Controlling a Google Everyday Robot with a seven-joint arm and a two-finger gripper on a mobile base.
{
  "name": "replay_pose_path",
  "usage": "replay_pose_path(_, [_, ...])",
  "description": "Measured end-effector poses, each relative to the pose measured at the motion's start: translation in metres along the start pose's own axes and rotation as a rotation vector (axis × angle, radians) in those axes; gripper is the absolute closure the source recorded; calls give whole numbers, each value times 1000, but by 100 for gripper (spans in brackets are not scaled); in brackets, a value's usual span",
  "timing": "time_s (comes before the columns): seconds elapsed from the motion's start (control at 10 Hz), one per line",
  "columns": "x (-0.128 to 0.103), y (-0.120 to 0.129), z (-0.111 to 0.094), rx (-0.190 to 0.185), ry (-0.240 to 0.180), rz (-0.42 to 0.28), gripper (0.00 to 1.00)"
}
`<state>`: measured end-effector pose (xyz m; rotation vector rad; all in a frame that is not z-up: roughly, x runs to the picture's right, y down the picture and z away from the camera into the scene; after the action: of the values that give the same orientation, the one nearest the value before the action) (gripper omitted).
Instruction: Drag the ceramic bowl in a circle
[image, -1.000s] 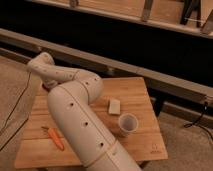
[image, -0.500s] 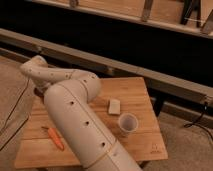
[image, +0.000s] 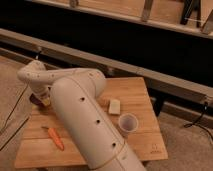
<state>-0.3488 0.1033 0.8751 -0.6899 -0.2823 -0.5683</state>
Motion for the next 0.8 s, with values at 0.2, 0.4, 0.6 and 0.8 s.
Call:
replay_pose_path(0.2, [11,28,7,-33,-8,14,100])
replay_pose_path(0.4, [31,46,11,-55,-5,51,100])
replay_pose_path(0.6, [58,61,13,-68,3,110,100])
replay_pose_path(0.8, [85,67,10,-63,11,173,100])
